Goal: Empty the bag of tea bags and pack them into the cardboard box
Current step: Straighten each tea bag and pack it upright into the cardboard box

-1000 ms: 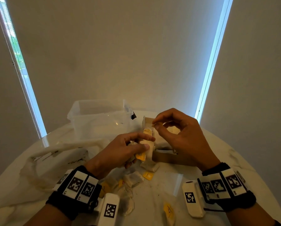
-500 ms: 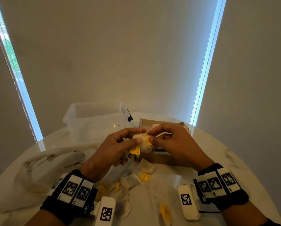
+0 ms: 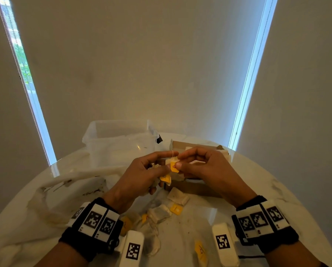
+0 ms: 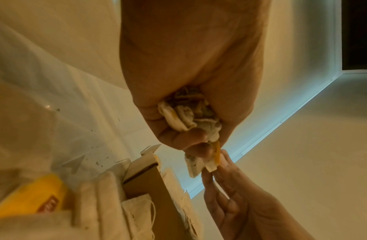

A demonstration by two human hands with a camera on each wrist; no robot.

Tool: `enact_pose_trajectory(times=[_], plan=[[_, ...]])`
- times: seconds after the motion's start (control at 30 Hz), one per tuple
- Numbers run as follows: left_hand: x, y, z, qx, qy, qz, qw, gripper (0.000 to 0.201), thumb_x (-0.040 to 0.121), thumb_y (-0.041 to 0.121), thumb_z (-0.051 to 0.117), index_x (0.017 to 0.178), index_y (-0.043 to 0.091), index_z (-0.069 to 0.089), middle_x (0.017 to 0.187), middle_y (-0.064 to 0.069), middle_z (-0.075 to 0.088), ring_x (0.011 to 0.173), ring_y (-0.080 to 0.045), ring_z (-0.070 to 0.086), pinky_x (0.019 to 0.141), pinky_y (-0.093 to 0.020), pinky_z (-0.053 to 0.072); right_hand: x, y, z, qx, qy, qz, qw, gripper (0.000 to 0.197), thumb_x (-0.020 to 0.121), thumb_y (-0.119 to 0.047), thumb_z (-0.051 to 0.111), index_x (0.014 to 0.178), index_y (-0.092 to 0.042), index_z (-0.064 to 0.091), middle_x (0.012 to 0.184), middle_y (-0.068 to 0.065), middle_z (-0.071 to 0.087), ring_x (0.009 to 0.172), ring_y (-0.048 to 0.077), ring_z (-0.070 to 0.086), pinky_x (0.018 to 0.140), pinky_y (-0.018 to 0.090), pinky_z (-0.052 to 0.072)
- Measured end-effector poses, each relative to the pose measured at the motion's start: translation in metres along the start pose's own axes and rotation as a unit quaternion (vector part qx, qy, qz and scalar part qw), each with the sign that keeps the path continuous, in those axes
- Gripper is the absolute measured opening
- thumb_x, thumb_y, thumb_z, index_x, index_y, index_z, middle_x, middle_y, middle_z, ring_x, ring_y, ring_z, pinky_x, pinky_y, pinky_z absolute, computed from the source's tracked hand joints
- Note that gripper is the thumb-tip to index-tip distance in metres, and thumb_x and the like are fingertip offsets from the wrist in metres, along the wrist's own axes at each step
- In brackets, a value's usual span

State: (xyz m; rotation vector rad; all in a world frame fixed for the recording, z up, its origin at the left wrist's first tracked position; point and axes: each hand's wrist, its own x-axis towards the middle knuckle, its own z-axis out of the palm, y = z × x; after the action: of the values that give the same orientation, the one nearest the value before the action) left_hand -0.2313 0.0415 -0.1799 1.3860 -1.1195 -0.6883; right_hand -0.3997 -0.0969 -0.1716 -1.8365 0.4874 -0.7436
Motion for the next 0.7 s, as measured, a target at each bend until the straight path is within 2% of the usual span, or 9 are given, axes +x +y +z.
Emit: enact_pose_trajectory(times=[0.07, 0.17, 0.23, 0.3, 0.4, 0.57, 0.63, 0.7], plan=[[-0.0012, 0.0012, 0.0012, -0.004, -0.001, -0.012, 1.0, 0.037, 0.103, 0.009, 0.065, 0.126, 0.036, 0.075, 0.069, 0.006, 0.071, 0.046, -0.005, 0.059, 0.04, -0.018, 0.039, 0.0021, 0.0029, 0.0028, -0.048, 0.028, -0.031, 0.998, 0.025, 0.086, -0.023, 0.089, 0.108, -0.022, 0.078, 0.098, -0.002, 0.081, 0.089, 0.02, 0.08, 0.083, 0.043, 0.068], [-0.0019, 0.0001, 0.0018, -0.007, -0.002, -0.02, 1.0, 0.041, 0.103, 0.005, 0.062, 0.126, 0.035, 0.077, 0.077, 0.0, 0.073, 0.049, -0.007, 0.061, 0.042, -0.02, 0.042, 0.0059, 0.0063, 0.0022, -0.1, 0.07, -0.079, 0.989, 0.03, 0.083, -0.033, 0.09, 0.109, -0.032, 0.076, 0.097, -0.008, 0.078, 0.087, 0.013, 0.078, 0.078, 0.035, 0.068], [-0.0014, -0.0006, 0.0016, -0.01, -0.003, -0.025, 1.0, 0.041, 0.103, 0.003, 0.061, 0.126, 0.033, 0.078, 0.077, -0.002, 0.073, 0.049, -0.007, 0.06, 0.043, -0.021, 0.044, 0.0083, 0.0094, 0.0002, -0.133, 0.058, -0.093, 0.985, 0.036, 0.083, -0.043, 0.088, 0.116, -0.043, 0.074, 0.107, -0.012, 0.075, 0.095, 0.011, 0.075, 0.08, 0.035, 0.067], [-0.0006, -0.0006, 0.0016, -0.013, -0.004, -0.032, 0.999, 0.038, 0.103, 0.004, 0.061, 0.127, 0.029, 0.078, 0.074, -0.002, 0.072, 0.048, -0.006, 0.059, 0.043, -0.021, 0.044, 0.0083, 0.011, 0.0002, -0.149, 0.022, -0.098, 0.984, 0.036, 0.088, -0.045, 0.083, 0.122, -0.048, 0.073, 0.114, -0.015, 0.074, 0.102, 0.01, 0.074, 0.083, 0.037, 0.067], [0.0, -0.0014, 0.0003, -0.002, -0.009, -0.04, 0.999, 0.032, 0.103, 0.008, 0.062, 0.123, 0.026, 0.079, 0.068, -0.002, 0.07, 0.047, -0.005, 0.057, 0.043, -0.02, 0.042, 0.0082, 0.0106, 0.0006, -0.173, -0.001, -0.094, 0.98, 0.028, 0.093, -0.04, 0.08, 0.121, -0.043, 0.076, 0.109, -0.018, 0.077, 0.098, 0.008, 0.075, 0.086, 0.037, 0.066], [0.0007, -0.0053, -0.0039, 0.009, -0.018, -0.044, 0.999, 0.025, 0.1, 0.018, 0.069, 0.118, 0.031, 0.081, 0.073, -0.006, 0.072, 0.057, -0.012, 0.059, 0.047, -0.024, 0.041, 0.0067, 0.0109, -0.0025, -0.159, 0.002, -0.06, 0.985, 0.026, 0.085, -0.038, 0.087, 0.109, -0.032, 0.078, 0.101, -0.013, 0.08, 0.092, 0.009, 0.077, 0.086, 0.04, 0.067], [0.0005, -0.0046, -0.0053, 0.015, -0.026, -0.045, 0.999, 0.022, 0.099, 0.025, 0.072, 0.119, 0.031, 0.08, 0.07, -0.004, 0.071, 0.052, -0.009, 0.056, 0.045, -0.023, 0.04, 0.0063, 0.0103, -0.0034, -0.15, -0.006, -0.053, 0.987, 0.029, 0.084, -0.037, 0.087, 0.11, -0.03, 0.077, 0.101, -0.011, 0.079, 0.091, 0.01, 0.078, 0.085, 0.04, 0.067], [0.0, -0.0032, -0.007, 0.029, -0.04, -0.048, 0.998, 0.022, 0.096, 0.035, 0.075, 0.117, 0.033, 0.079, 0.068, -0.004, 0.071, 0.049, -0.009, 0.051, 0.045, -0.022, 0.038, 0.0058, 0.0098, -0.0037, -0.174, -0.03, -0.062, 0.982, 0.034, 0.087, -0.041, 0.084, 0.119, -0.035, 0.075, 0.103, -0.013, 0.078, 0.094, 0.008, 0.076, 0.088, 0.037, 0.066]])
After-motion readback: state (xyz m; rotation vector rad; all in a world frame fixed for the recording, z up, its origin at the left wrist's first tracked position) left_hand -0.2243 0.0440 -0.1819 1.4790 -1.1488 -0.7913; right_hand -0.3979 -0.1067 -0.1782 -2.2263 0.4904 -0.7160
